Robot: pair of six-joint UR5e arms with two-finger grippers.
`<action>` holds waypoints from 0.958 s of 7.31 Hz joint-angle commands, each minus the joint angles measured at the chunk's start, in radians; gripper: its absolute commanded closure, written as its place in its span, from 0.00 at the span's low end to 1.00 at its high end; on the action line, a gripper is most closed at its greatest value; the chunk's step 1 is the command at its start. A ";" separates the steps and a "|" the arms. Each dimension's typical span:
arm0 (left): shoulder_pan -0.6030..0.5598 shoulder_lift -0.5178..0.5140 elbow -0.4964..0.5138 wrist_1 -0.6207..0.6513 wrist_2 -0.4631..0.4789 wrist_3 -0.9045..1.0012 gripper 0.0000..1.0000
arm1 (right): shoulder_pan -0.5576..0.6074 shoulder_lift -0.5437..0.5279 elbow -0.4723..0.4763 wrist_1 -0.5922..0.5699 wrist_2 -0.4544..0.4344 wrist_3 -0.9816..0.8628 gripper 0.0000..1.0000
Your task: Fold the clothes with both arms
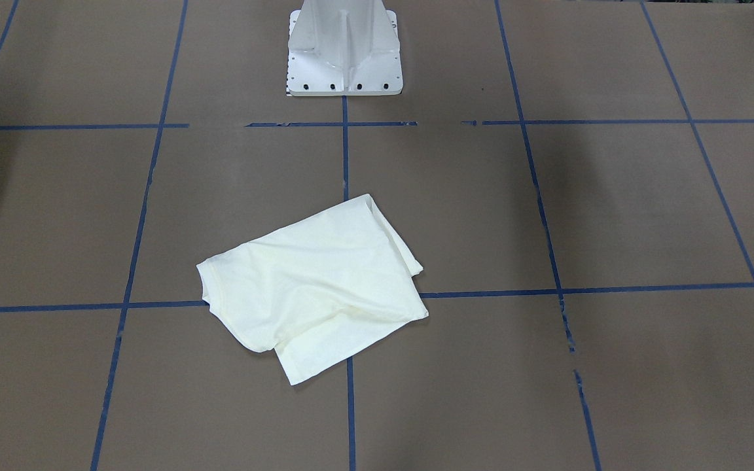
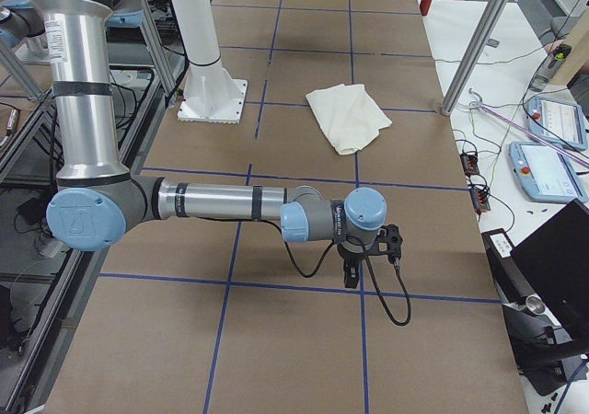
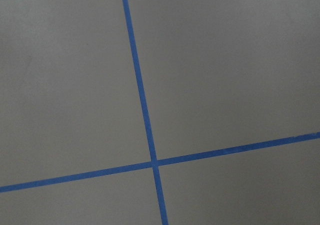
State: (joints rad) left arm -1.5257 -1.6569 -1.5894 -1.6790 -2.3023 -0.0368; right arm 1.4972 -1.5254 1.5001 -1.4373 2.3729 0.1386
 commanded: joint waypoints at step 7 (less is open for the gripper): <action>-0.002 0.011 -0.063 0.027 -0.014 -0.002 0.00 | -0.006 0.030 0.135 -0.261 -0.077 -0.151 0.00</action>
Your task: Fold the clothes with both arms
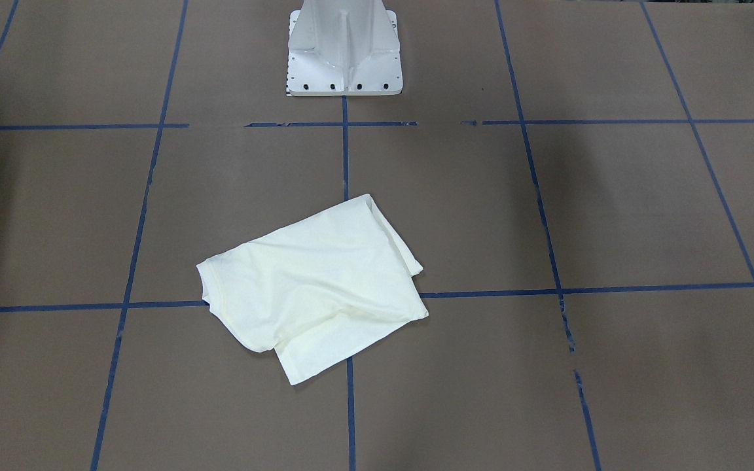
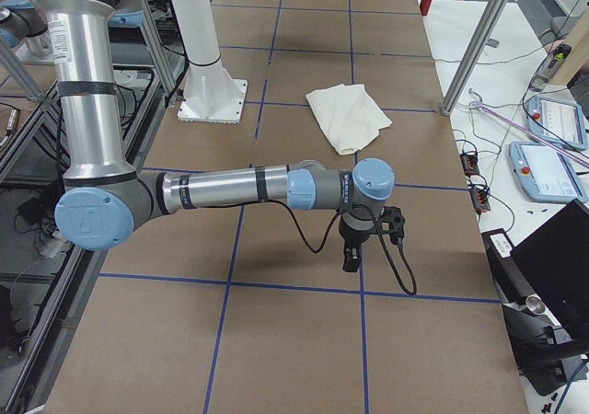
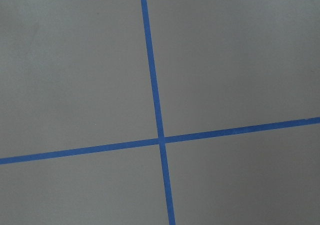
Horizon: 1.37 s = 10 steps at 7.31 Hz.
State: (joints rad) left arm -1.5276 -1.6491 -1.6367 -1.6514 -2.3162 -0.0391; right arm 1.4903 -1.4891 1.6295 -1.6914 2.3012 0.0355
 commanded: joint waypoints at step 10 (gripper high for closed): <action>0.001 0.077 -0.069 0.067 -0.023 -0.010 0.00 | -0.001 0.000 -0.013 -0.002 0.020 -0.034 0.00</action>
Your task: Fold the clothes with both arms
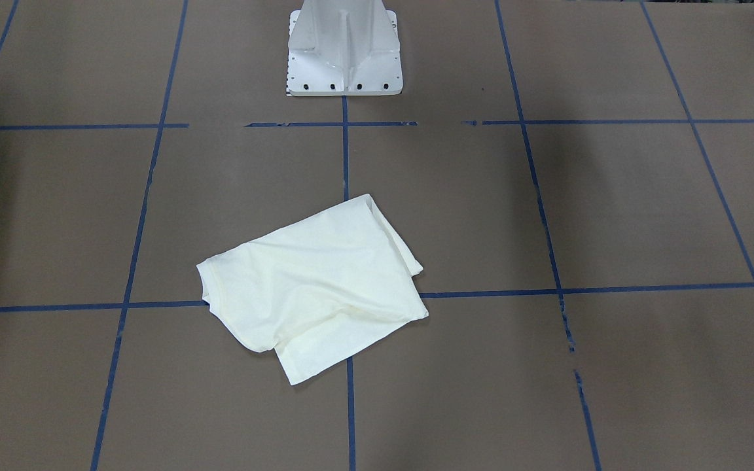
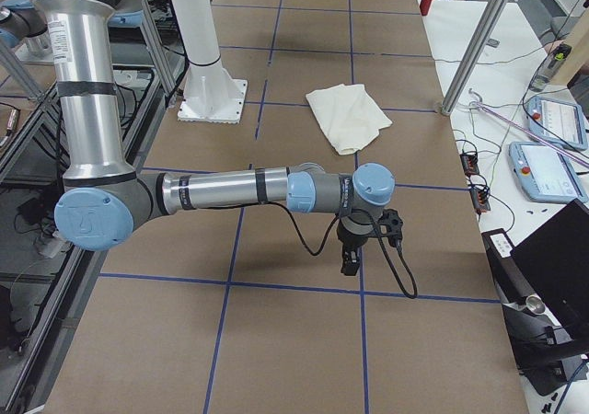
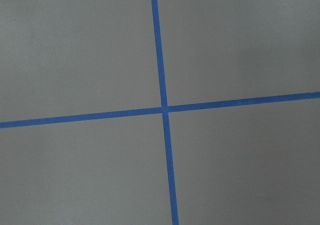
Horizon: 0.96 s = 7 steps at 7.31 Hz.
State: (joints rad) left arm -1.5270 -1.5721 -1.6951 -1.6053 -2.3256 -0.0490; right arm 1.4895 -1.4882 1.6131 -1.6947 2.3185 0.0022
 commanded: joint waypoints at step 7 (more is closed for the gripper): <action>-0.002 0.095 -0.116 0.096 -0.031 0.001 0.00 | 0.000 -0.012 -0.002 0.000 0.002 0.001 0.00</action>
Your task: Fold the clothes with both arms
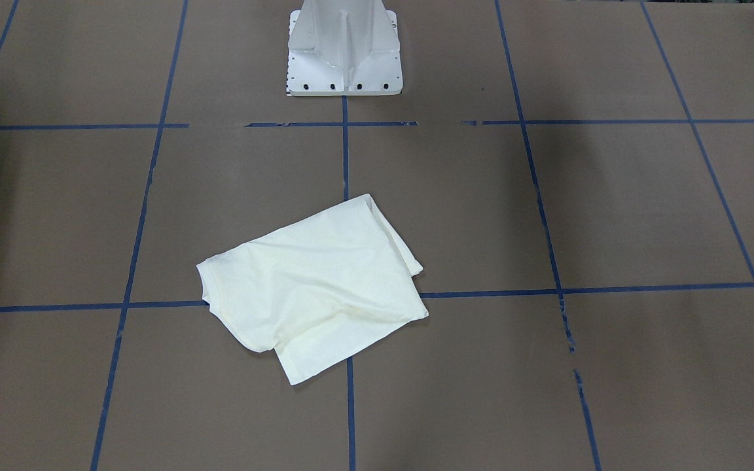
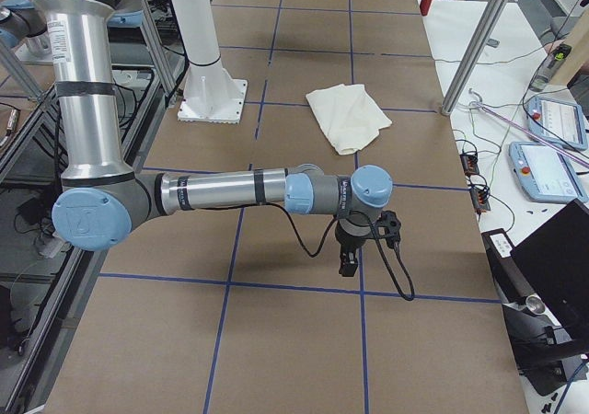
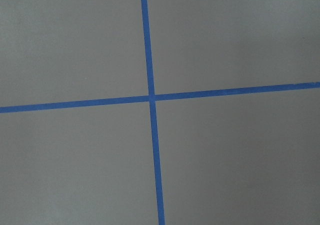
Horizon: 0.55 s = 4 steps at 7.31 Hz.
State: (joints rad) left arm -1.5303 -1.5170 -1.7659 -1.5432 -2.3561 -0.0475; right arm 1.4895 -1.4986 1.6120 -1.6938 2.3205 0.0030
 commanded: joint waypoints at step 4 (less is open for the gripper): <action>0.001 0.060 -0.060 0.051 -0.031 0.000 0.00 | 0.000 -0.002 0.005 0.000 0.000 -0.001 0.00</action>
State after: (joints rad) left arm -1.5291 -1.4588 -1.8239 -1.4925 -2.3655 -0.0475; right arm 1.4895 -1.5002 1.6158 -1.6939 2.3209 0.0028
